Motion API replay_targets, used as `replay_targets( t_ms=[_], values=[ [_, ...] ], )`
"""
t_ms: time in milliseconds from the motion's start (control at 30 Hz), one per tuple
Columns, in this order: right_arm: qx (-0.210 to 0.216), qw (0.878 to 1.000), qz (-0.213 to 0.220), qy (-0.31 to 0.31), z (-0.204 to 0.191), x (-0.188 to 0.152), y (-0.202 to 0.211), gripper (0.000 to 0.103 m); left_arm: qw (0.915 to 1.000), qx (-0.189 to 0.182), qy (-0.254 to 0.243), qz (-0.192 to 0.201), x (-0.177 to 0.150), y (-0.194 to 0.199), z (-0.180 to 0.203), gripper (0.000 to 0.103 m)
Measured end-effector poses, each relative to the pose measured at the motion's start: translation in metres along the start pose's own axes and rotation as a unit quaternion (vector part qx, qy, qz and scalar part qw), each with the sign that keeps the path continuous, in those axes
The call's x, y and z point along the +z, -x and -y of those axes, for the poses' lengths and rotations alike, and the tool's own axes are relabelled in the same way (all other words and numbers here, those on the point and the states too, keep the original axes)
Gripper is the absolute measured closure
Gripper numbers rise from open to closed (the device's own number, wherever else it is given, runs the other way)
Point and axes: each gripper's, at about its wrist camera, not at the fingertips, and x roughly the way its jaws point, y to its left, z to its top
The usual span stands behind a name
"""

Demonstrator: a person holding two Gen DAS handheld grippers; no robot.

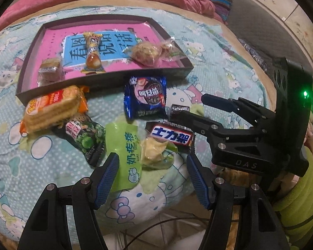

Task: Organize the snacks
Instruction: 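Move the left gripper to the green candy bag while the right reaches the round foil chocolate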

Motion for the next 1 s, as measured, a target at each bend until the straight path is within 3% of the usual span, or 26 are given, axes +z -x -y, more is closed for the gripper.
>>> replay_targets(
  t_ms=[267, 533, 733, 1000],
  values=[
    [-0.003, 1.000, -0.017, -0.011, 0.006, -0.002, -0.010, 0.034, 0.9997, 0.005, -0.006, -0.021, -0.003, -0.016, 0.004, 0.035],
    [-0.007, 1.000, -0.028, -0.001, 0.004, -0.004, -0.016, 0.035, 0.9998, 0.016, -0.009, -0.012, -0.001, -0.024, 0.005, 0.035],
    [-0.009, 0.999, -0.032, 0.002, 0.006, -0.004, -0.022, 0.040, 0.9993, 0.034, -0.013, -0.009, 0.001, -0.029, 0.004, 0.051],
    [-0.012, 0.999, -0.032, 0.006, 0.008, -0.004, -0.028, 0.045, 0.9991, 0.034, -0.020, -0.012, 0.000, -0.037, 0.004, 0.052]
  ],
)
